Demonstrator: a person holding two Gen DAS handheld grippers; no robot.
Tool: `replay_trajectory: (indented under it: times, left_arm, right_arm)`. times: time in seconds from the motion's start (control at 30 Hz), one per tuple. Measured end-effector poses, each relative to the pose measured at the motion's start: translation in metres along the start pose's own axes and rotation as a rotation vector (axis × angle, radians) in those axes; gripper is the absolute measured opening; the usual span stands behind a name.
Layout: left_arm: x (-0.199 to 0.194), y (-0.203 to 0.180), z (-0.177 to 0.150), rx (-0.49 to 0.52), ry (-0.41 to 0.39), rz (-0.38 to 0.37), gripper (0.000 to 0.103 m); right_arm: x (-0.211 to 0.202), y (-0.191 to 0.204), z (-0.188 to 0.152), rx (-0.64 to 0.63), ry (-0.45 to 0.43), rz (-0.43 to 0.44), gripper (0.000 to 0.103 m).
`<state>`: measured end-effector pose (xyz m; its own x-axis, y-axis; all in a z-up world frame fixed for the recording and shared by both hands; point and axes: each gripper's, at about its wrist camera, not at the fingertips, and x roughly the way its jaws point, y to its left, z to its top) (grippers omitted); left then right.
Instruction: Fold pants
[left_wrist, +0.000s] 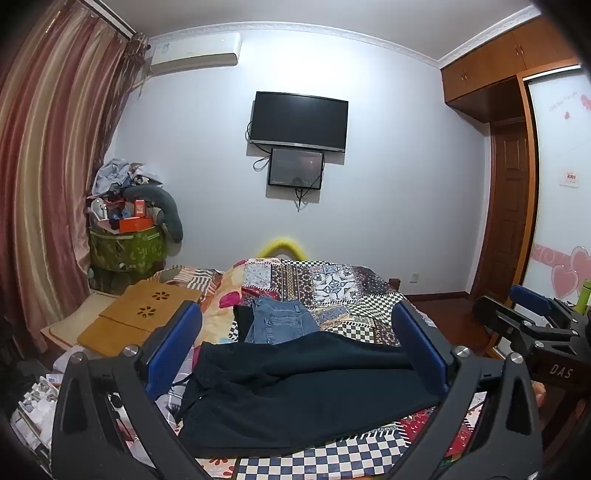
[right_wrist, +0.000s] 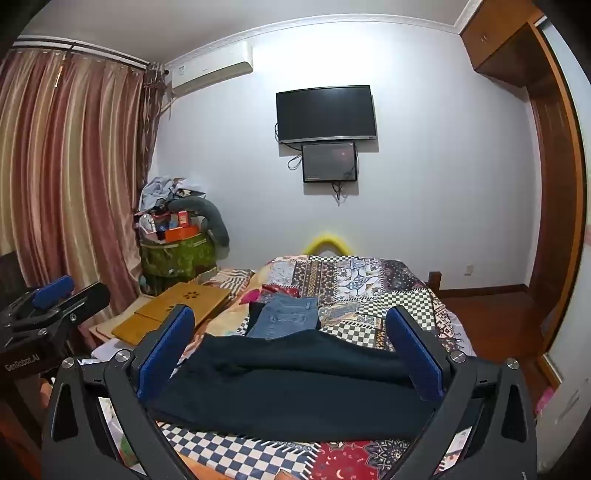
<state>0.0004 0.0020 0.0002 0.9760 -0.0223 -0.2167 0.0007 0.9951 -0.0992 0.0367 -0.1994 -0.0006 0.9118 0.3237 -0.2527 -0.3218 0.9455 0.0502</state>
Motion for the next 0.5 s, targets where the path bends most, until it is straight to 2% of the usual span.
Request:
replay_trajectory:
  times: [0.5]
  left_arm:
    - [0.0044,-0.0039,-0.0034,0.031,-0.010,0.021,0.103]
  right_arm:
    - [0.0041,-0.0042,-0.0033,0.005,0.005,-0.009,0.103]
